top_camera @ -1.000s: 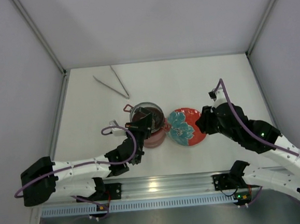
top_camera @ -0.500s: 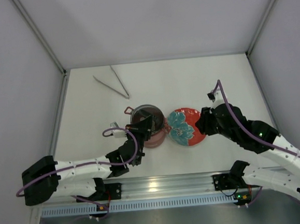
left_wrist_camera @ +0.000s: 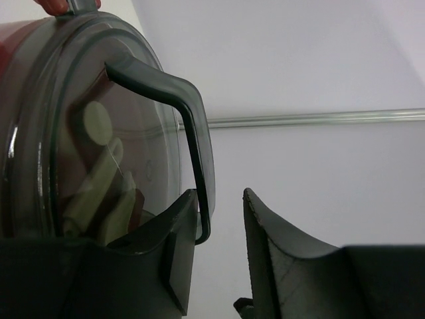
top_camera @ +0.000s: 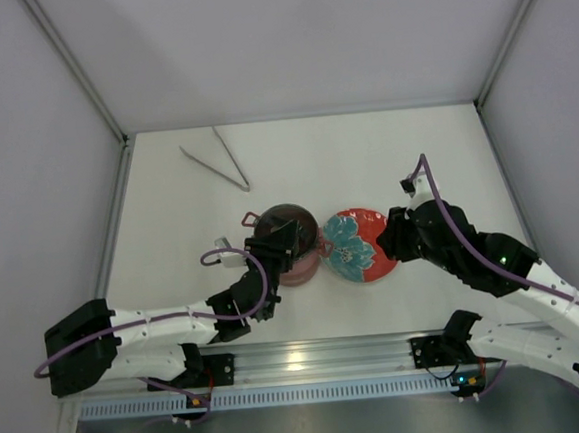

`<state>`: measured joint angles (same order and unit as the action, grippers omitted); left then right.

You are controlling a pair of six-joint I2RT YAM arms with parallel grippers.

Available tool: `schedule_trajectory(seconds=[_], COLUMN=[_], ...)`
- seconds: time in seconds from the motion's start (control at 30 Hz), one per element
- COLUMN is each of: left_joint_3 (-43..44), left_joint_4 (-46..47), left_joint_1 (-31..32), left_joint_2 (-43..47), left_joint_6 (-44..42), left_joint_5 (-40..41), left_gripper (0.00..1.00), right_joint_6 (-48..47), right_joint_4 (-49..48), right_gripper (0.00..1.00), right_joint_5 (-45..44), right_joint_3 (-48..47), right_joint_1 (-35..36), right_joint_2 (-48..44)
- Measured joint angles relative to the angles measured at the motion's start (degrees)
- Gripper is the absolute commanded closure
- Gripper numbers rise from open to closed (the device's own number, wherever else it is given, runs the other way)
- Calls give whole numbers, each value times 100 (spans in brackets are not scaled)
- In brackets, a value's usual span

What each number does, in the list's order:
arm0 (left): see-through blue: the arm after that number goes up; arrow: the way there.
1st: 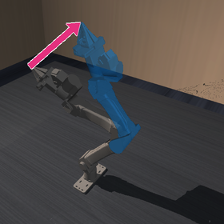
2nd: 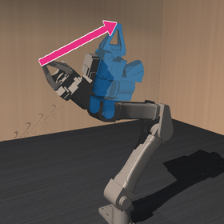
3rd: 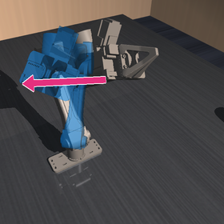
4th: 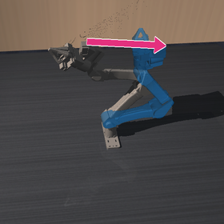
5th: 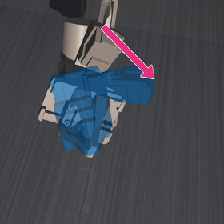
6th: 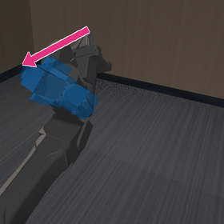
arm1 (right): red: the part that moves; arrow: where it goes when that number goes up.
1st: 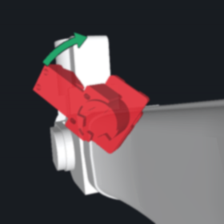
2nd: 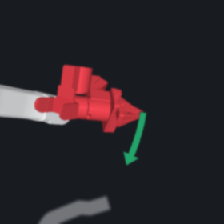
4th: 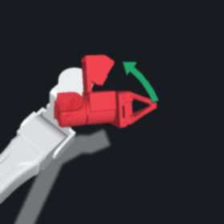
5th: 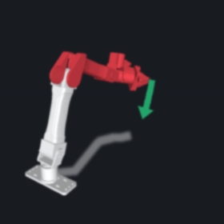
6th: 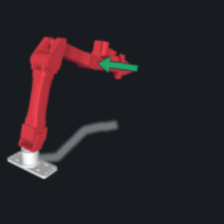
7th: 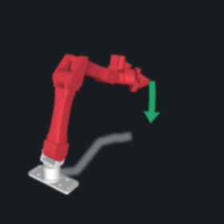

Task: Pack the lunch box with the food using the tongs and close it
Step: Place the box lid in the packing box.

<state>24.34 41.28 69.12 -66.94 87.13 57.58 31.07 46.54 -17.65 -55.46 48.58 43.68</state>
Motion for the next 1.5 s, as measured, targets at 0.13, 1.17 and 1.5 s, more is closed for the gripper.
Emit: schedule_trajectory(seconds=[0.13, 1.17, 1.5], left_joint_3=[2, 1252, 2149], left_joint_4=[44, -3611, -5372], left_joint_1=[4, 2, 2], left_joint_2=[20, 986, 1086], left_joint_6=[13, 313, 293], left_joint_5=[-44, -68, -90], left_gripper=[52, 29, 30], right_joint_6=[0, 2, 0], right_joint_4=[-7, -55, -70], right_gripper=[69, 69, 68], right_joint_5=[2, 42, 85], right_joint_3=[37, 116, 103], right_joint_1=[0, 0, -2], right_joint_2=[0, 216, 361])
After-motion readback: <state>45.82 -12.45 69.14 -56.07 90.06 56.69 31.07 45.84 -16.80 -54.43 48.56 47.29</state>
